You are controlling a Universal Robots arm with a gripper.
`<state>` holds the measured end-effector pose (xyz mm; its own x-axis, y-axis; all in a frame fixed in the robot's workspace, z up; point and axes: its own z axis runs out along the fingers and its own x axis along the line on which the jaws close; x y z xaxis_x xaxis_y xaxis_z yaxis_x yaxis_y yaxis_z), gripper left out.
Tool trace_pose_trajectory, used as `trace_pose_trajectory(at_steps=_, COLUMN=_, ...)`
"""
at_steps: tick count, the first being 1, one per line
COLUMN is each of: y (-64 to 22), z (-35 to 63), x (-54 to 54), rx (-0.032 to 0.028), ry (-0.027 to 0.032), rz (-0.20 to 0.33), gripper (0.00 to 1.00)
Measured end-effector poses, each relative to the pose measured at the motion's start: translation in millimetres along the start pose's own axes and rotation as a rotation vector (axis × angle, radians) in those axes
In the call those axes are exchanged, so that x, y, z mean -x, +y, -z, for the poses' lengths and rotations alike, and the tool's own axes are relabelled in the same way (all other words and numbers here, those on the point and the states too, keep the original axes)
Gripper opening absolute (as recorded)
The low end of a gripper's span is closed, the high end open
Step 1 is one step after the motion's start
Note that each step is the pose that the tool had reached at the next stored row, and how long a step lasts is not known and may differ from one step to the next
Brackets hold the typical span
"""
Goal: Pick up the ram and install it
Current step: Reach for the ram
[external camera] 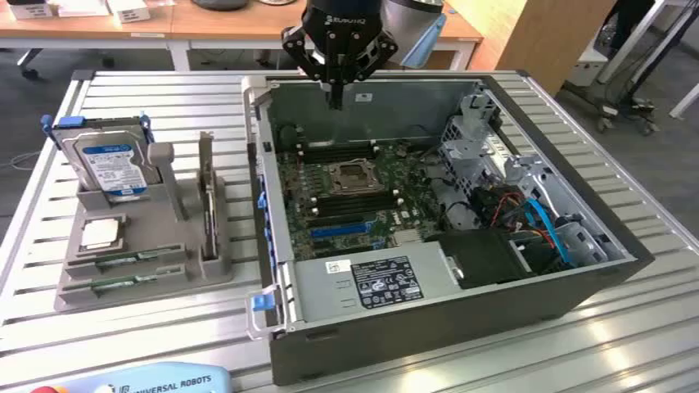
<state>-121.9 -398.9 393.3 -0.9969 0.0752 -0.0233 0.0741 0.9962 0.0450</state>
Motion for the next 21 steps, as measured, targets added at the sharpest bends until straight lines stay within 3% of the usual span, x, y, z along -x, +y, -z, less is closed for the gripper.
trace_pose_trajectory(at_steps=13, y=0.0, z=0.0, x=-0.1, rx=0.0, ry=0.0, rz=0.0, gripper=0.1)
trace_pose_trajectory(at_steps=21, y=-0.8, z=0.1, x=-11.2, rx=0.0, ry=0.0, rz=0.0, gripper=0.1)
